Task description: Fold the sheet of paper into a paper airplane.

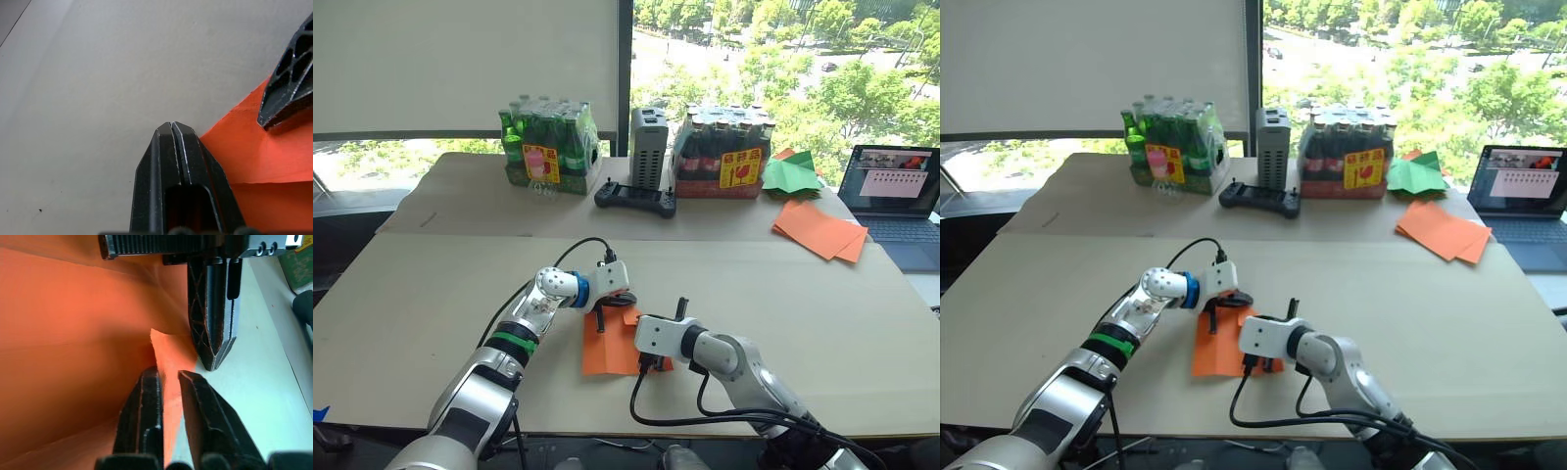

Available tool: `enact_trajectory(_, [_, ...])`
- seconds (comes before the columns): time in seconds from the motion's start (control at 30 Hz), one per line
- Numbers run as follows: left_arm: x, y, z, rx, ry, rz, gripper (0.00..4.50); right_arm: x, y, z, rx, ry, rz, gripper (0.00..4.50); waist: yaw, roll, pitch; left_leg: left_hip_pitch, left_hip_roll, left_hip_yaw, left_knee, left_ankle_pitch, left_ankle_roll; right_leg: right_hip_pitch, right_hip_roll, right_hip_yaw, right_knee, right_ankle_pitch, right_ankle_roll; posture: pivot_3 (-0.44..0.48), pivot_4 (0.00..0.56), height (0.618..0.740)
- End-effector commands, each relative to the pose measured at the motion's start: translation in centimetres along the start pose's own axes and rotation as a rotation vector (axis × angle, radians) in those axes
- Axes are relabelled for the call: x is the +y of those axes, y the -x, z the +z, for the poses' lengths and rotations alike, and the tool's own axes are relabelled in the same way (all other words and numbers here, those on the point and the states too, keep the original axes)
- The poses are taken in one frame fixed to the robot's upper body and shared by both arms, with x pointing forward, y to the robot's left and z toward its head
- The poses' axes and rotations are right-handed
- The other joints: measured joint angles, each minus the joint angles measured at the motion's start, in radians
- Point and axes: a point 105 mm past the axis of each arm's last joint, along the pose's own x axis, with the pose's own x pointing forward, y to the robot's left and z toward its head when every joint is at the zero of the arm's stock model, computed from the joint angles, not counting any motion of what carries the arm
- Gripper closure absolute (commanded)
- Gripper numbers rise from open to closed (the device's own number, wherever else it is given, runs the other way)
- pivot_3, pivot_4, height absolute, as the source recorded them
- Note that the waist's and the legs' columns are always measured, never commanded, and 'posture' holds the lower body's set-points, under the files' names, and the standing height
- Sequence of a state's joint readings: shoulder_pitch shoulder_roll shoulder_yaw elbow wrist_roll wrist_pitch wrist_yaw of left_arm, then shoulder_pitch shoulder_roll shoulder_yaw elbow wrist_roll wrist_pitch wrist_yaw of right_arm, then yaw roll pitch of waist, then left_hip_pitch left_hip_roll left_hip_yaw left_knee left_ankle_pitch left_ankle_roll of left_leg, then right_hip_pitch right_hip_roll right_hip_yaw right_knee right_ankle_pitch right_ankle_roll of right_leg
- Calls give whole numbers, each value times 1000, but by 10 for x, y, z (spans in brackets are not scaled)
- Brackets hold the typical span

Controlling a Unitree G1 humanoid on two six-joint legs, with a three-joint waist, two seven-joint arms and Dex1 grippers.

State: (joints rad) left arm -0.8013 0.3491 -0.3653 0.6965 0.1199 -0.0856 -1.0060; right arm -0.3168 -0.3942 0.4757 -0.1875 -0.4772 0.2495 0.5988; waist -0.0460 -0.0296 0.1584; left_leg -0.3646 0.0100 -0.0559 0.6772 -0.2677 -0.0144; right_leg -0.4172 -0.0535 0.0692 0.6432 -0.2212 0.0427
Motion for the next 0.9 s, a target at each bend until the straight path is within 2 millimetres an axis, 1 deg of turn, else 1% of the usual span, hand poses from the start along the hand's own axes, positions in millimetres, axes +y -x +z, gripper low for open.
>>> enact_trajectory(0.03, [-11,1,-34,124,46,-18,4500,2,0,-1,10,-48,17,2196,0,0,-1,1,0,0,0,0,0,1,0,0,0,0,0,0,150,733])
enact_trajectory(0.07, [-11,1,-34,121,50,-18,4500,-1,2,1,-3,-91,12,1879,0,-1,-1,1,0,0,0,0,0,1,0,0,0,0,1,0,150,733])
enact_trajectory(0.1, [-11,0,-34,119,53,-17,4500,-4,3,4,-21,-132,12,1469,0,-1,-1,2,0,0,0,0,0,2,0,0,0,-1,1,0,150,733])
enact_trajectory(0.13, [-12,0,-34,117,55,-16,4500,-8,5,8,-41,-177,11,1198,0,-1,-1,2,0,0,-1,0,0,2,0,0,0,-1,1,0,150,733])
enact_trajectory(0.2, [-12,0,-33,113,55,-14,4500,-18,10,23,-118,-317,14,1198,-1,-1,-1,3,0,0,0,0,0,3,0,0,0,-1,1,0,150,733])
enact_trajectory(0.23, [-12,0,-33,113,55,-14,4500,-22,12,27,-139,-357,15,1198,-1,-1,-1,3,0,0,-1,0,0,3,0,0,0,0,1,0,150,733])
enact_trajectory(0.33, [-11,-2,-32,110,54,-13,4500,-31,15,35,-202,-472,30,1198,-1,-1,-1,3,0,0,0,0,0,3,0,0,0,0,1,0,150,733])
enact_trajectory(0.37, [-12,-2,-32,108,53,-13,4500,-33,15,34,-209,-499,37,1198,0,-1,-1,3,0,-1,0,0,0,3,0,0,0,0,1,0,150,733])
enact_trajectory(0.4, [-12,-2,-31,106,51,-13,4500,-34,15,32,-207,-519,39,1725,0,-1,-1,3,0,0,0,0,0,3,0,0,0,0,1,0,150,733])
enact_trajectory(0.47, [-12,-2,-30,102,48,-14,4500,-36,12,26,-184,-533,42,2364,0,-1,-1,3,0,-1,0,0,0,3,0,0,-1,0,1,0,150,733])
enact_trajectory(0.5, [-12,-2,-30,101,46,-14,4500,-36,9,21,-163,-533,45,2761,0,-1,-1,3,0,0,-1,0,0,3,0,0,-1,0,1,0,150,733])
enact_trajectory(0.57, [-12,-3,-29,97,41,-13,4500,-37,2,13,-122,-549,38,3393,0,-1,-1,3,0,0,-1,0,0,3,0,0,-1,0,1,0,150,733])
enact_trajectory(0.67, [-11,-3,-28,94,36,-12,4500,-35,-6,9,-110,-559,49,4466,0,-1,-1,3,0,0,-1,0,0,3,0,0,-1,0,1,0,150,733])
enact_trajectory(0.9, [-11,-2,-26,93,25,-5,4500,-27,-19,-2,-67,-549,68,4466,0,-1,-1,3,0,0,-1,0,0,3,0,0,-1,0,1,0,150,733])
